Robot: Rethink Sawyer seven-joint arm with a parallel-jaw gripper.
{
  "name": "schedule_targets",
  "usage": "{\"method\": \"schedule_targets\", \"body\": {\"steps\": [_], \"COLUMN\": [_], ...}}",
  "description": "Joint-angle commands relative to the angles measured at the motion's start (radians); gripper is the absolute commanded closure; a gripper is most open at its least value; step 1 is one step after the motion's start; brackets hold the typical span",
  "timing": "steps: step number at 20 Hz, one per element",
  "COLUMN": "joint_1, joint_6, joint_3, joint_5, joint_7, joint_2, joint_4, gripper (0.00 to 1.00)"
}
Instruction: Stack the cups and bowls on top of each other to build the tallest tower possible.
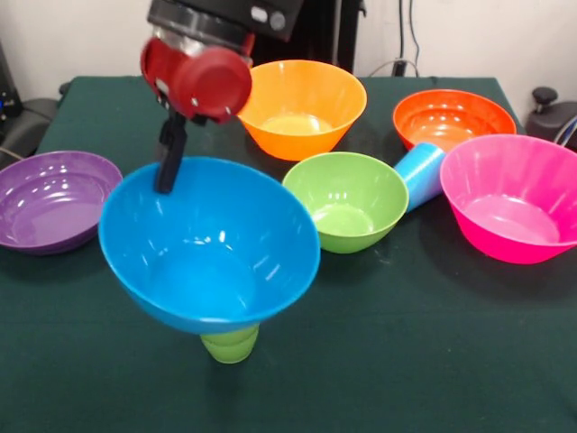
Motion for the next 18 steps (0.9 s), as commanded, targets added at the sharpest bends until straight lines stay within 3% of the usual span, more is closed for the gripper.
{"method": "schedule_targets", "body": {"steps": [1,18], "joint_1": [-0.023,-0.012], "joint_6": [0.139,0.1], "joint_3": [0.125,0.13], "joint_5": [0.017,0.015], "joint_7": [0.025,0.059], "joint_2": [-0.089,-0.049], "joint_4": [0.084,0.052], "gripper": [1.0,1.0]}}
